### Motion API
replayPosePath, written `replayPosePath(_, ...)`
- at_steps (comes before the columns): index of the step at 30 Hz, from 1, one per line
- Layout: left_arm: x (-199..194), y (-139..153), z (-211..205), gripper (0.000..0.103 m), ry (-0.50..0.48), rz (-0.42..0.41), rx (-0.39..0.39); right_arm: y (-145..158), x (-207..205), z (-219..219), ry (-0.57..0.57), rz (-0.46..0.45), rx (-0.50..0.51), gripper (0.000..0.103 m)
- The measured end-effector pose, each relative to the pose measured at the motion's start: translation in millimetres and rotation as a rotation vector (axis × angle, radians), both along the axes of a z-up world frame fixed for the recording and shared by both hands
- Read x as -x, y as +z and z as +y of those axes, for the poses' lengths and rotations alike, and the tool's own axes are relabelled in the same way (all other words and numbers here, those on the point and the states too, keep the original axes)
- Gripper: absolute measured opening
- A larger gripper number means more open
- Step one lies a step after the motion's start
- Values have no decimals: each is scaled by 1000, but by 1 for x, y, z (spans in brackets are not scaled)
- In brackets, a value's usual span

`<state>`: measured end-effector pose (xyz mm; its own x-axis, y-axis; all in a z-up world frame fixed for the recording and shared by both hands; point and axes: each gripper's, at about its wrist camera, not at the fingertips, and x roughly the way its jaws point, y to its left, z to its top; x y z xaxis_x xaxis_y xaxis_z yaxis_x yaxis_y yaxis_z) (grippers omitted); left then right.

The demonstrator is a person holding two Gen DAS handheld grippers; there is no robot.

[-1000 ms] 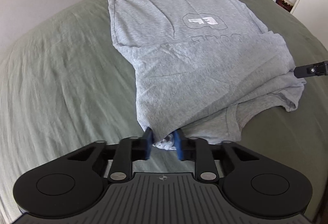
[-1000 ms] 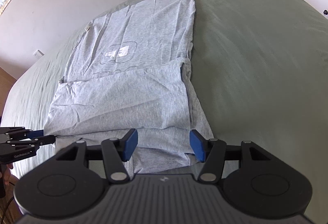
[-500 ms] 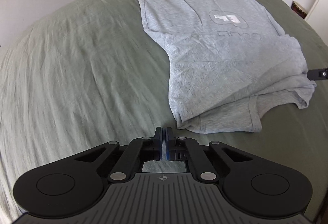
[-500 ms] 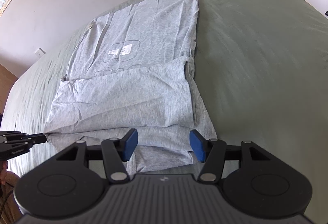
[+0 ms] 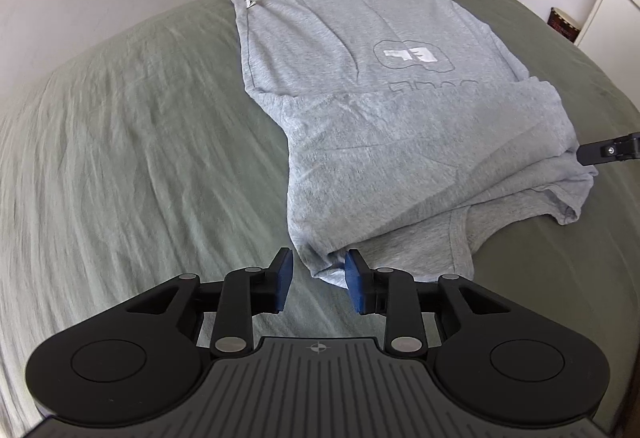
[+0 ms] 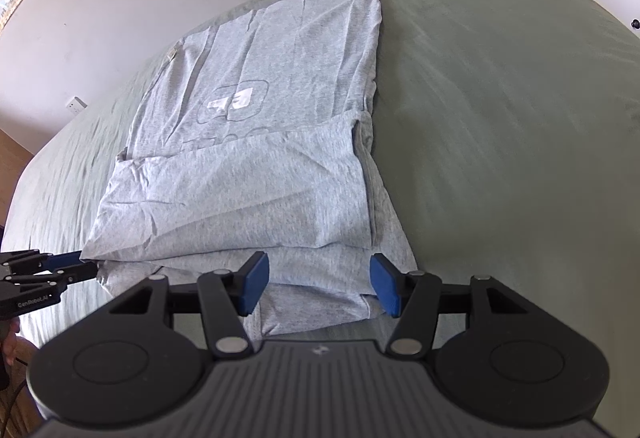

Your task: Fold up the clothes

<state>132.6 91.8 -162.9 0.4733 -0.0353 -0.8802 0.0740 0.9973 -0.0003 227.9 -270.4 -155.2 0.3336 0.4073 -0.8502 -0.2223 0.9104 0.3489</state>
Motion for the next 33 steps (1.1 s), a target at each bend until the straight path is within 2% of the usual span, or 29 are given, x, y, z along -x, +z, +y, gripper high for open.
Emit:
replayPosePath(3,-4,2,1,23,28,-16,-24,-1,1,1,3,1,-2,59)
replayPosePath(4,-5,3,0,12,28,-16,-30,-2,1,1,6,2,-2,59)
replayPosePath(6,-7,3,-3,3,25,-4,-67,-3,1,2,8,6,2,59)
replayPosePath(9,-2,3,-4,1,26,3,-87,-4,1,1,4,9,1,59)
replayPosePath(13,3,4,1,1,40,4,-68,-5,-2,0,1,9,0,59)
replayPosePath(19,-1,-7,6,5,62,48,-26,-5,-4,-2,1,12,5,59)
replayPosePath(22,0,-1,11,20,68,55,-3,-2,-6,-7,-2,-2,8,59)
replayPosePath(26,7,23,32,29,114,2,95,4,-17,-15,-35,-37,-15,59)
replayPosePath(27,4,27,36,29,124,-8,115,5,-20,-16,-40,-47,-24,53)
replayPosePath(28,0,29,39,29,132,-16,133,4,-24,-14,-39,-45,-37,35)
replayPosePath(29,-5,30,39,29,132,-21,143,3,-29,-12,-37,-41,-51,23)
replayPosePath(30,-12,31,38,29,129,-26,148,1,-33,-9,-35,-37,-65,17)
replayPosePath(33,-34,23,19,29,80,-20,154,-8,-45,5,-31,-20,-67,16)
